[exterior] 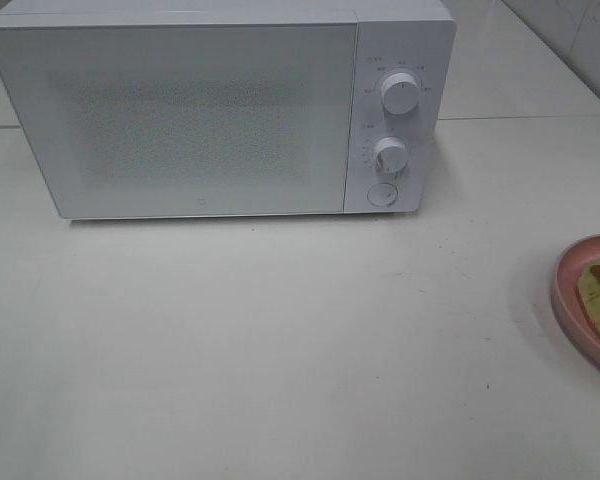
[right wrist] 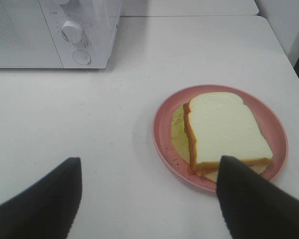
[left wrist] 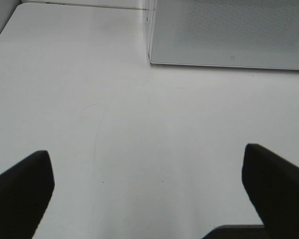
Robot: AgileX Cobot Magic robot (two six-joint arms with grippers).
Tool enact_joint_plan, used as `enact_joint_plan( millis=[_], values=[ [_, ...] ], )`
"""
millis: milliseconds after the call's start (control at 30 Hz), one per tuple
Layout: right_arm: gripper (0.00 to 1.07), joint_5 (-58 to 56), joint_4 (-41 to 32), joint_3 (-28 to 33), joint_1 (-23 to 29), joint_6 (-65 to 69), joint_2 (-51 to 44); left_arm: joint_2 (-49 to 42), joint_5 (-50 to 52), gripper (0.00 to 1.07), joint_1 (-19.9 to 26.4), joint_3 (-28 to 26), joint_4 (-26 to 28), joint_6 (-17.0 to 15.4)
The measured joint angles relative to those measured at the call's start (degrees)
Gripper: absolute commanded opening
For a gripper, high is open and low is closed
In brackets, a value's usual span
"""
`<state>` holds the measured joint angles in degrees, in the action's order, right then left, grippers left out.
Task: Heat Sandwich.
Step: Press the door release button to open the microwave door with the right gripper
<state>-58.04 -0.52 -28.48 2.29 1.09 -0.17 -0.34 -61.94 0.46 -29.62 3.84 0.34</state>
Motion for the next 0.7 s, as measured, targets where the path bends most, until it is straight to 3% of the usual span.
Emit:
enact_joint_plan(
  millis=[700],
  values=[
    [0.76, 0.0, 0.0, 0.0, 0.0, 0.1, 0.0, 0.0, 0.0, 0.97, 0.0, 0.0, 0.0, 0.0]
  ],
)
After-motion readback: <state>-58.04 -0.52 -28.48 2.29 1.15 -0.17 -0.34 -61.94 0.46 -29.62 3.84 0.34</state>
